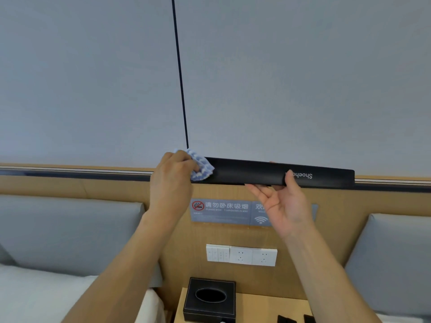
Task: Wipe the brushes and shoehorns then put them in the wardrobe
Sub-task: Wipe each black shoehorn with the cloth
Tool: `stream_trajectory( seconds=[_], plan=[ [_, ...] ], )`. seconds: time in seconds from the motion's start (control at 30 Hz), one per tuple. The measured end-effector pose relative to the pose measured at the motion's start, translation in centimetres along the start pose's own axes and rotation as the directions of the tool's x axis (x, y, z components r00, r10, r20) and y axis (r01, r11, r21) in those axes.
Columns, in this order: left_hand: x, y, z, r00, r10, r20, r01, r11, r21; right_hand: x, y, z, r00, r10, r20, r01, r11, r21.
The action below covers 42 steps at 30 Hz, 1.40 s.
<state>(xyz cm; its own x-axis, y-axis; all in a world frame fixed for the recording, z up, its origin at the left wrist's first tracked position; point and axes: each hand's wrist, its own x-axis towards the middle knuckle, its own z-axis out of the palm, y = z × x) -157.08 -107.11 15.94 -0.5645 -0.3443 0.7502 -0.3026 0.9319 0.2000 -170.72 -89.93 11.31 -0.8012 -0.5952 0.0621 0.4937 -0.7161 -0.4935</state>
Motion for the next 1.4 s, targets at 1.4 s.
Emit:
stream_trajectory(
  seconds=[1.4],
  plan=[
    [-1.9, 8.2, 0.0, 0.995, 0.076, 0.068, -0.075, 0.997, -0.018, -2.6, 3.2, 0.9, 0.997, -0.046, -0.062, 0.019, 0.924, -0.382]
  ],
)
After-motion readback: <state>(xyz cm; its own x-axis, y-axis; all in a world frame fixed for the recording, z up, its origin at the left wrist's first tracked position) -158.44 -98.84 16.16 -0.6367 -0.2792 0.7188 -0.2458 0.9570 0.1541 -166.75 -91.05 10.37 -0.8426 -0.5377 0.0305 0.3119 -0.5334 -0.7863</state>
